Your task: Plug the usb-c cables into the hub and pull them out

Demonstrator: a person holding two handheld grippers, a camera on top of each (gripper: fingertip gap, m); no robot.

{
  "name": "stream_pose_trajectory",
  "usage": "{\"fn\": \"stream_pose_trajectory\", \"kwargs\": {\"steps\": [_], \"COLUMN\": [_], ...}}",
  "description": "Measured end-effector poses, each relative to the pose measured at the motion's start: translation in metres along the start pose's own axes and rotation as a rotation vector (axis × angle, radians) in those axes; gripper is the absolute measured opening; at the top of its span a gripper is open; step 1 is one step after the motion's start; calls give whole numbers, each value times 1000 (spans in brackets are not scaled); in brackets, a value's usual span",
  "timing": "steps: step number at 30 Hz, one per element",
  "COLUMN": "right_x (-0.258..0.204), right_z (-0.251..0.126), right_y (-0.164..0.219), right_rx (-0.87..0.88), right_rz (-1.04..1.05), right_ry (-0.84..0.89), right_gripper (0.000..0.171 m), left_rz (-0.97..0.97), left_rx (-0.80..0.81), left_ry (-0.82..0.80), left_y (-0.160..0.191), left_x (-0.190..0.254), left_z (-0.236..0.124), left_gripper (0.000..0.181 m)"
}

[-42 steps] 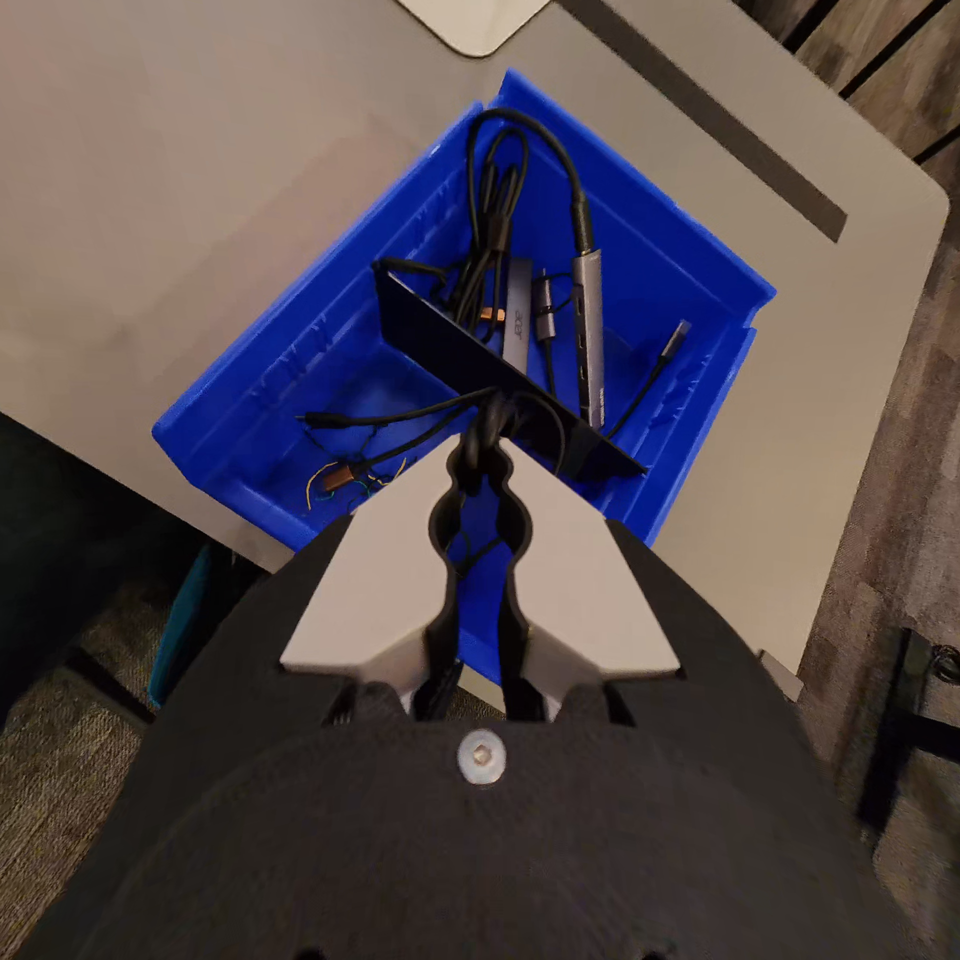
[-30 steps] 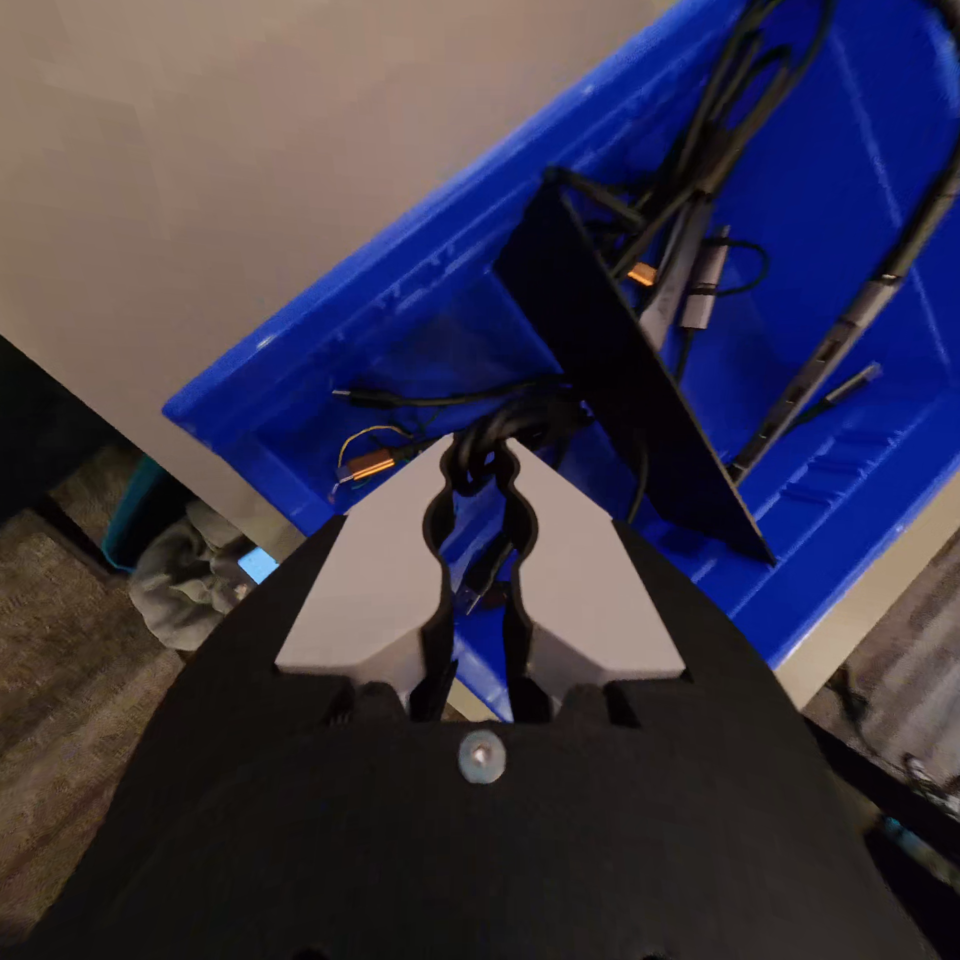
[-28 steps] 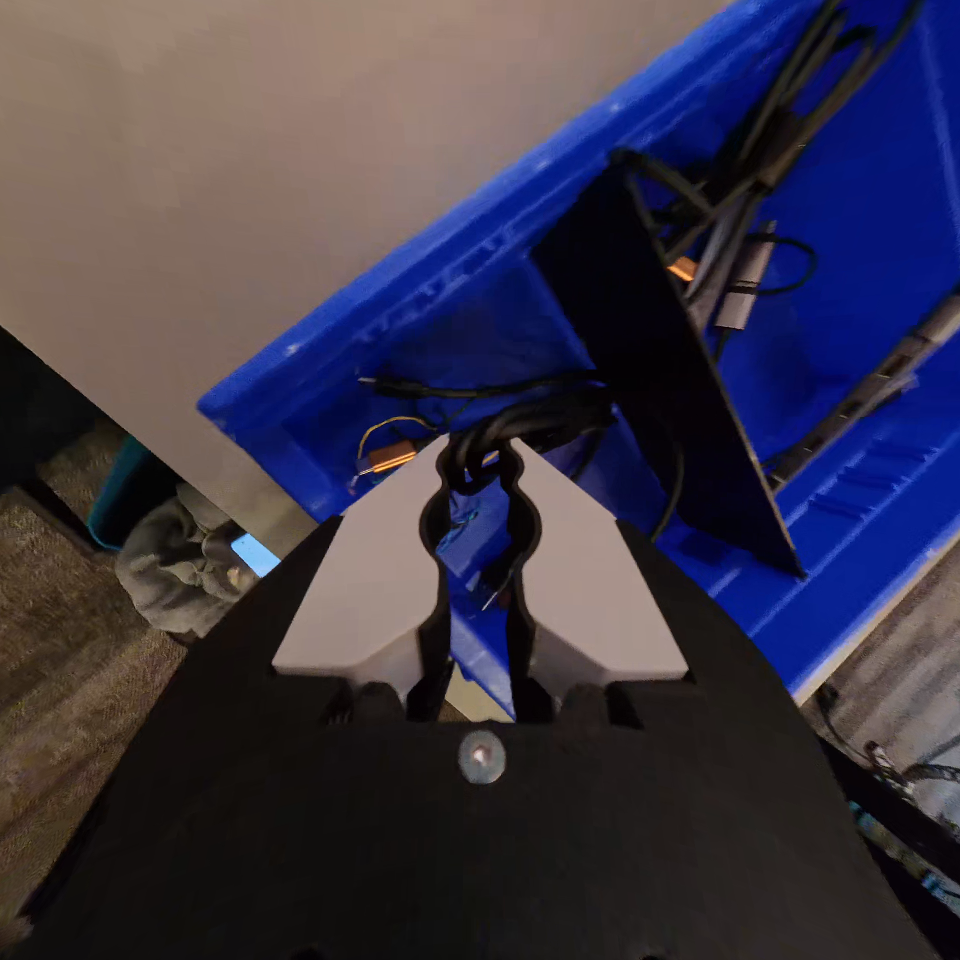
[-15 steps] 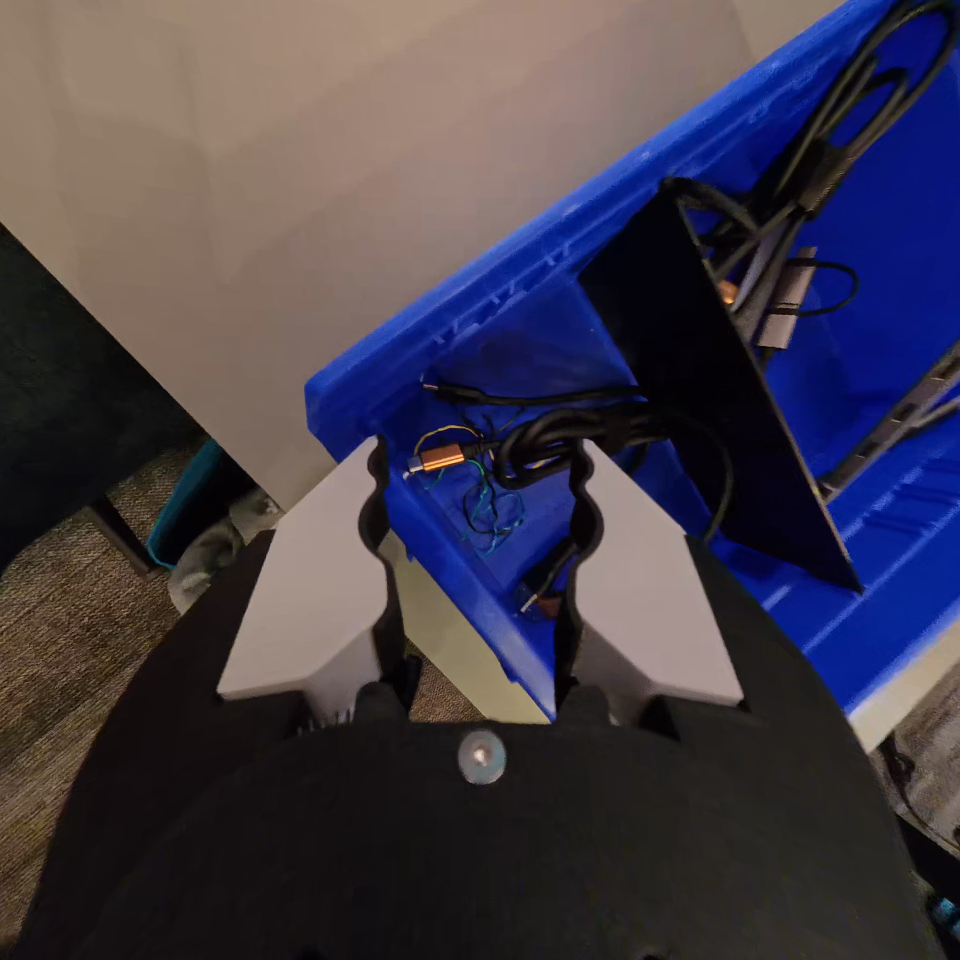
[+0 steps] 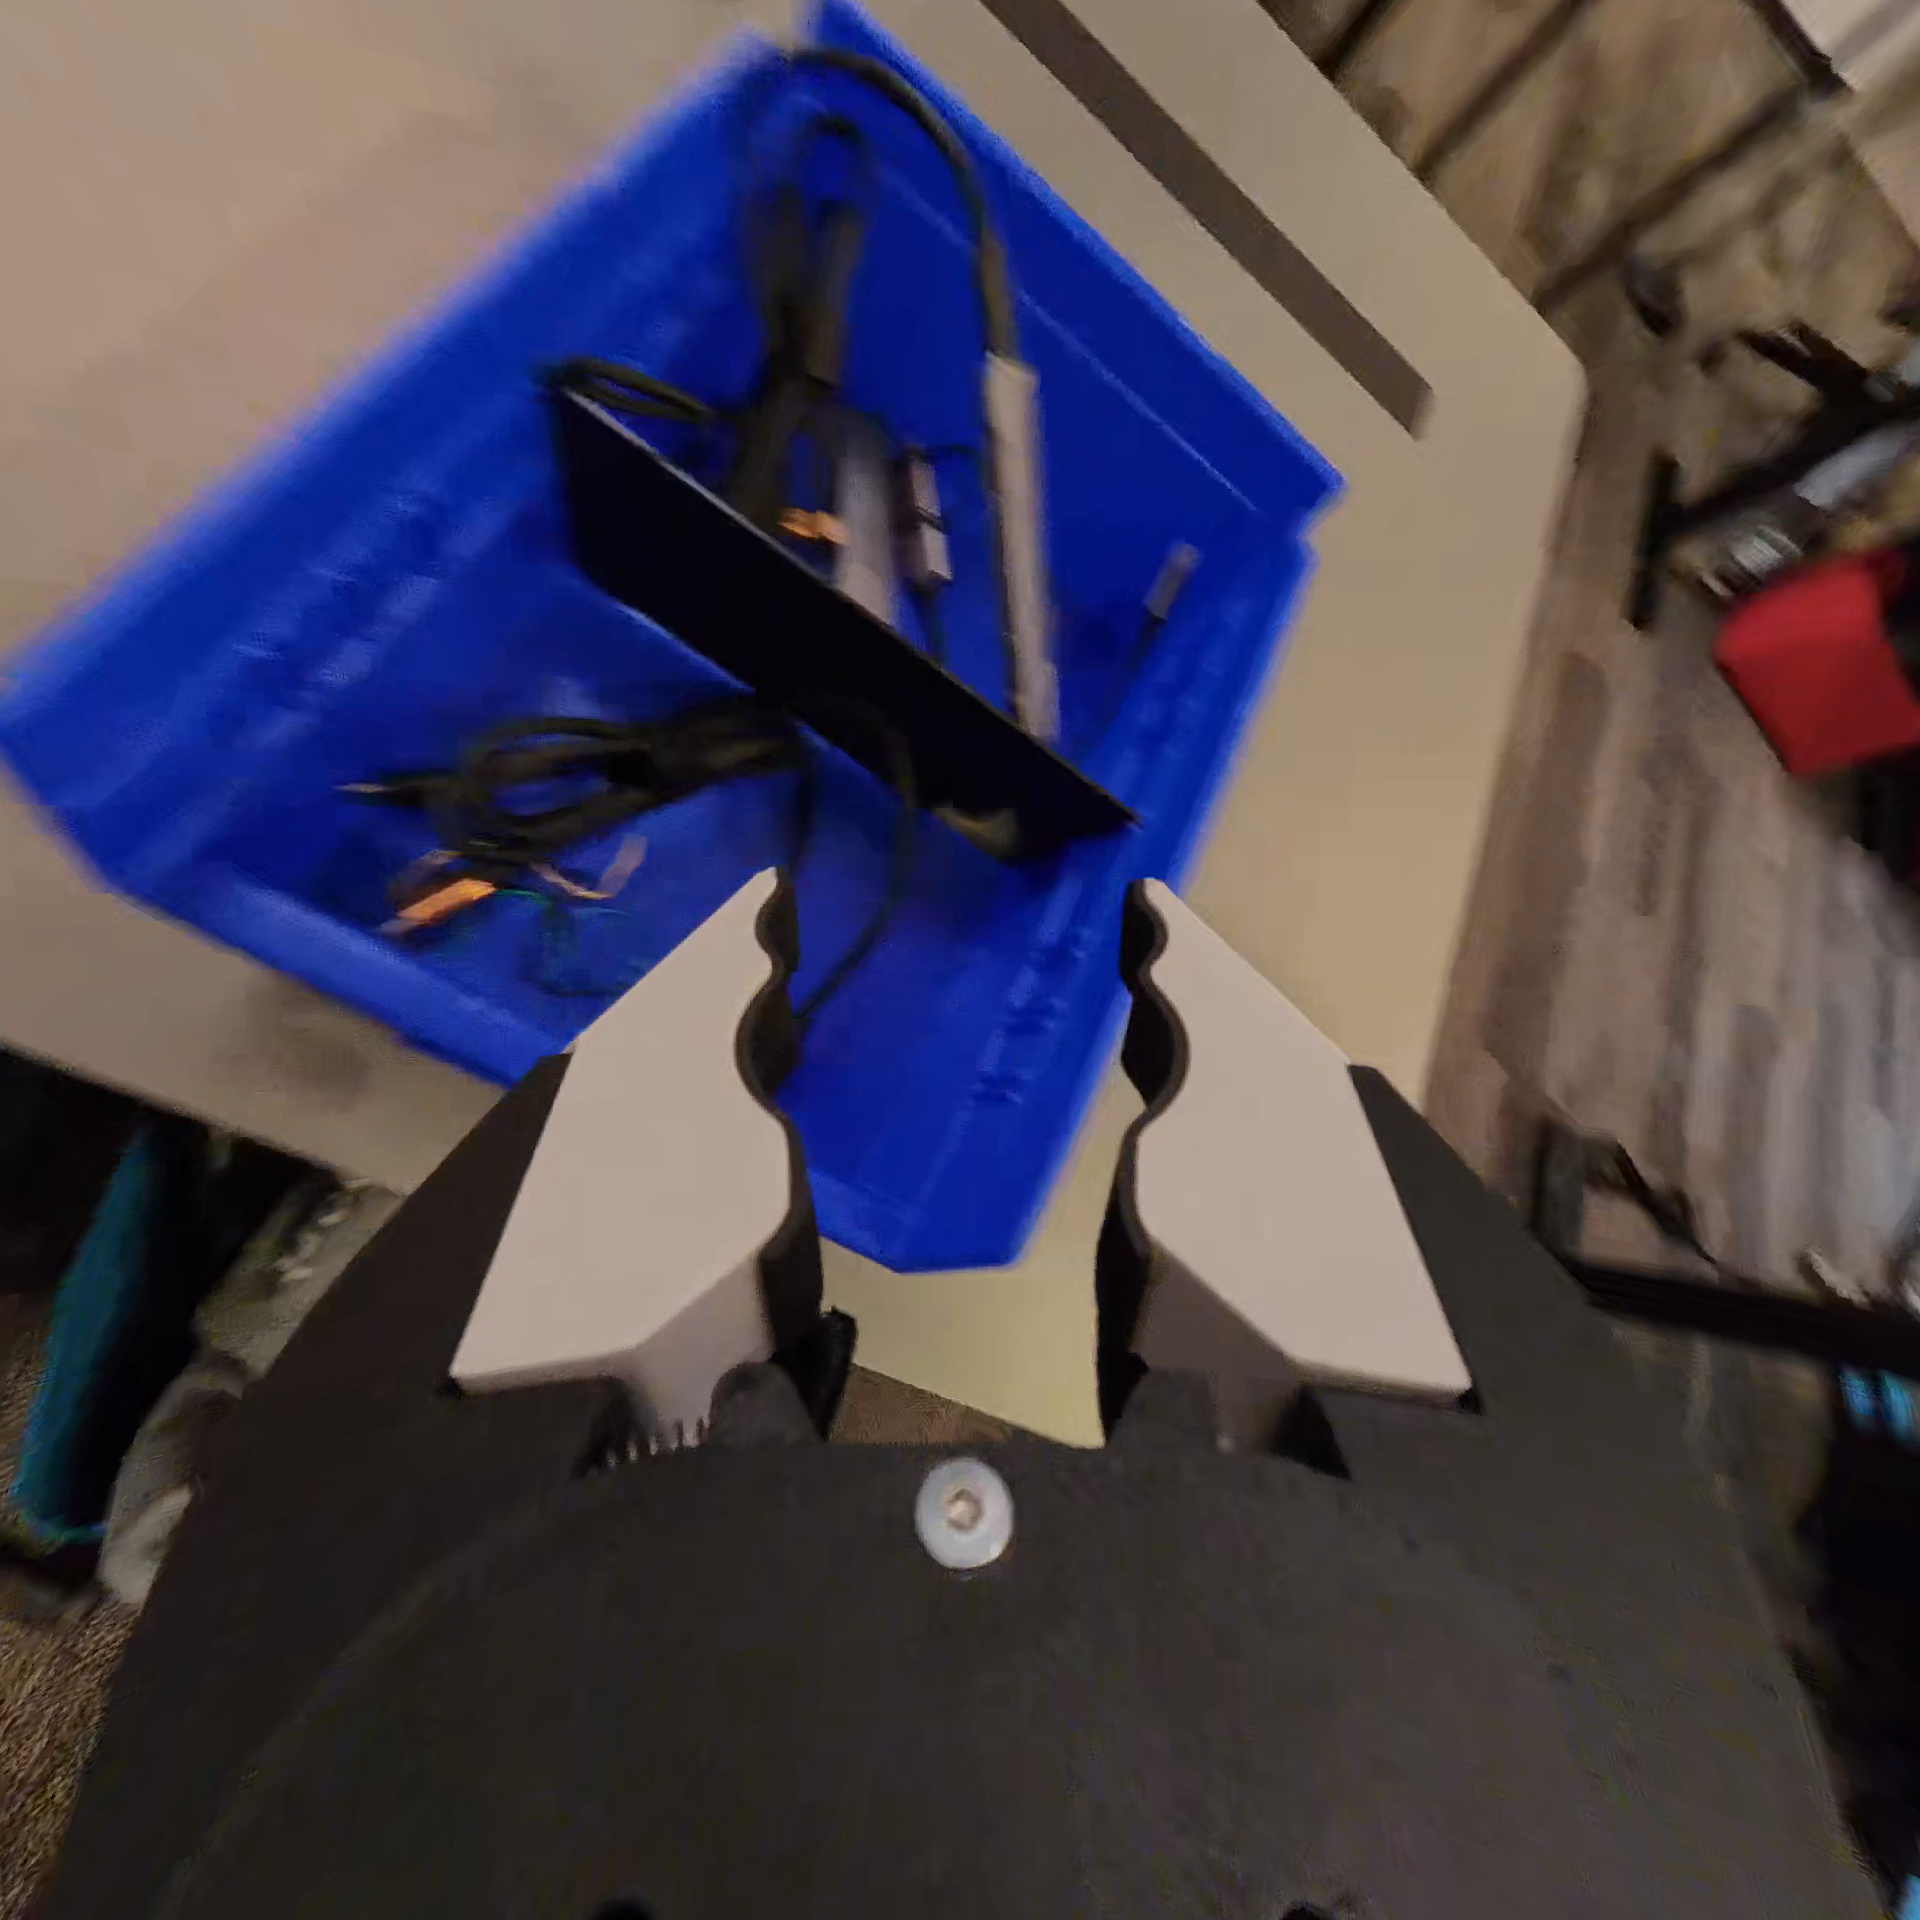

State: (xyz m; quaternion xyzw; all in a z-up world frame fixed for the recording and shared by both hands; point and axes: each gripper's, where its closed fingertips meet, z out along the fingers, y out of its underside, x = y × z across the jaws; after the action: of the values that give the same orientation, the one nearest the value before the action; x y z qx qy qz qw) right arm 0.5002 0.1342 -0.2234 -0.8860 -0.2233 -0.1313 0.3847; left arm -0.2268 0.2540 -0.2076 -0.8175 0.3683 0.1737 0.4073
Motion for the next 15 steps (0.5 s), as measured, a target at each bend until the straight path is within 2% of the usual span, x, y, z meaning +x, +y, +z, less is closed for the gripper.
{"fn": "stream_pose_trajectory", "kwargs": {"steps": [3, 9, 13, 15], "right_x": [34, 29, 13, 10], "right_z": [9, 44, 64, 70], "right_y": [23, 63, 72, 78], "right_rx": [-46, -114, -109, -129], "right_rz": [45, 184, 226, 220], "right_ry": [144, 61, -25, -20], "right_gripper": [63, 64, 50, 36], "left_rz": [-161, -413, -497, -531], "left_rx": [-17, -87, -169, -194], "left_ry": [-7, 14, 25, 53], "left_y": [37, 106, 141, 151], "left_x": [-18, -26, -23, -17], "left_z": [4, 18, 33, 39], "left_gripper": [65, 76, 82, 82]}}
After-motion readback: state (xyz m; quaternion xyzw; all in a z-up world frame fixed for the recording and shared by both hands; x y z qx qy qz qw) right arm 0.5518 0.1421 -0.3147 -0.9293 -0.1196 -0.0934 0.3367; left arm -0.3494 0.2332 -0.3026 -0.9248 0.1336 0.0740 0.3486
